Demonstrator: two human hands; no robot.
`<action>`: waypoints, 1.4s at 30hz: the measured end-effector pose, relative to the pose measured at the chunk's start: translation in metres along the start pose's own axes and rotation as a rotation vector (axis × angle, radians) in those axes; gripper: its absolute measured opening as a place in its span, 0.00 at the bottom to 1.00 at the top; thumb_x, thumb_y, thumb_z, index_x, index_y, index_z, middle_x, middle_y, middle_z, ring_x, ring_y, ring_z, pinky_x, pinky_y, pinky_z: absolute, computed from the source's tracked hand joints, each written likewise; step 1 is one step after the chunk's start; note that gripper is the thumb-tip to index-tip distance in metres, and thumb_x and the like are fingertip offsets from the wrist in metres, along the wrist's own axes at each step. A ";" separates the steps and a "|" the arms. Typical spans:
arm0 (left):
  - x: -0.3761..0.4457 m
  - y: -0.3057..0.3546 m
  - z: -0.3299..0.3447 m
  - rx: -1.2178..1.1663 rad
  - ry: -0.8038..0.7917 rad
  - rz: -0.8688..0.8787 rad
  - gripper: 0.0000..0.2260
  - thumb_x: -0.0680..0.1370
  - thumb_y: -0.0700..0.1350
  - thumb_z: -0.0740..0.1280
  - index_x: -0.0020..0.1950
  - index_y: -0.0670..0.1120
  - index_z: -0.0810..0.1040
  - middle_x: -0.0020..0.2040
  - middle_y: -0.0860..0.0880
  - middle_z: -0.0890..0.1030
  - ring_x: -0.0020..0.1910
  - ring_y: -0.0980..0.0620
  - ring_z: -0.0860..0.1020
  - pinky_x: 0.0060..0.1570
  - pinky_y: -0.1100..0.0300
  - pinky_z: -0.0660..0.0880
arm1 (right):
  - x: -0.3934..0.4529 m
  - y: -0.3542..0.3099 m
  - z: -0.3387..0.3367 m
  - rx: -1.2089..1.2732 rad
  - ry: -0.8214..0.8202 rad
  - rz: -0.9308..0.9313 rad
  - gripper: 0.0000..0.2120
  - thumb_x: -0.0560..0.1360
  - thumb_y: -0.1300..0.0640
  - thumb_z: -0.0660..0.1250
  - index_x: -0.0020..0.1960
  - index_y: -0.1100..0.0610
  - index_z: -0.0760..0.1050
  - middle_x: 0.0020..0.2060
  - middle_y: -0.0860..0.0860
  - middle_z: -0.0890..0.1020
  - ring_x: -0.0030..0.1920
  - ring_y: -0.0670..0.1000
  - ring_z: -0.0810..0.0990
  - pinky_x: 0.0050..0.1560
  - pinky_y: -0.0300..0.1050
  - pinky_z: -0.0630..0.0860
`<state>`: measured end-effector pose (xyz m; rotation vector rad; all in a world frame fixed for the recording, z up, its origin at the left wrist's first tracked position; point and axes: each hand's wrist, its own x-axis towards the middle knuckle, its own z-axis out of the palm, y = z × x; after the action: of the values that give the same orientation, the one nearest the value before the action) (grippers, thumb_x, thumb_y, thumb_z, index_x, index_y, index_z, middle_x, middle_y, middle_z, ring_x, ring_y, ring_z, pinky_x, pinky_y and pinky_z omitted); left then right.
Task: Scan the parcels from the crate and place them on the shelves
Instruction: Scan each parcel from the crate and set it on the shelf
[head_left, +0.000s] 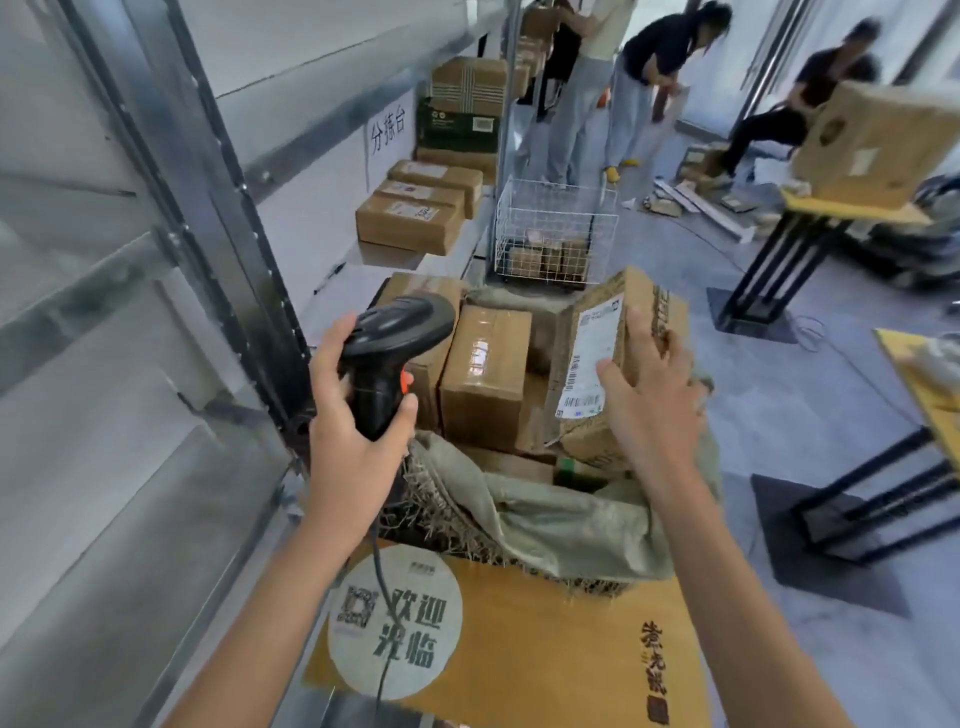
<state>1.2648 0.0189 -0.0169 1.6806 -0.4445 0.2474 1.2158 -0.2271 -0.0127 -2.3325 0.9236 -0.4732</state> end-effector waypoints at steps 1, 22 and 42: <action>0.011 -0.005 0.004 -0.019 -0.025 -0.006 0.40 0.79 0.32 0.69 0.70 0.76 0.59 0.67 0.36 0.75 0.58 0.28 0.78 0.58 0.28 0.76 | 0.009 -0.002 0.011 -0.094 -0.014 0.018 0.28 0.81 0.43 0.58 0.78 0.33 0.52 0.81 0.50 0.52 0.72 0.69 0.59 0.70 0.68 0.59; 0.079 -0.088 0.052 -0.252 -0.179 -0.156 0.40 0.79 0.28 0.68 0.75 0.68 0.59 0.50 0.55 0.82 0.32 0.48 0.78 0.33 0.59 0.79 | 0.089 -0.008 0.161 -0.515 -0.139 0.039 0.25 0.84 0.39 0.46 0.80 0.41 0.52 0.81 0.58 0.51 0.73 0.76 0.57 0.66 0.70 0.62; 0.065 -0.071 0.044 -0.109 -0.139 -0.122 0.38 0.79 0.30 0.69 0.77 0.62 0.58 0.53 0.41 0.79 0.34 0.46 0.79 0.34 0.58 0.78 | 0.078 -0.021 0.136 -0.377 -0.131 -0.123 0.29 0.84 0.39 0.44 0.82 0.45 0.44 0.82 0.55 0.47 0.79 0.68 0.43 0.74 0.74 0.43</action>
<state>1.3493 -0.0260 -0.0610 1.6166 -0.4490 0.0165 1.3505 -0.2178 -0.0949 -2.7348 0.8697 -0.2020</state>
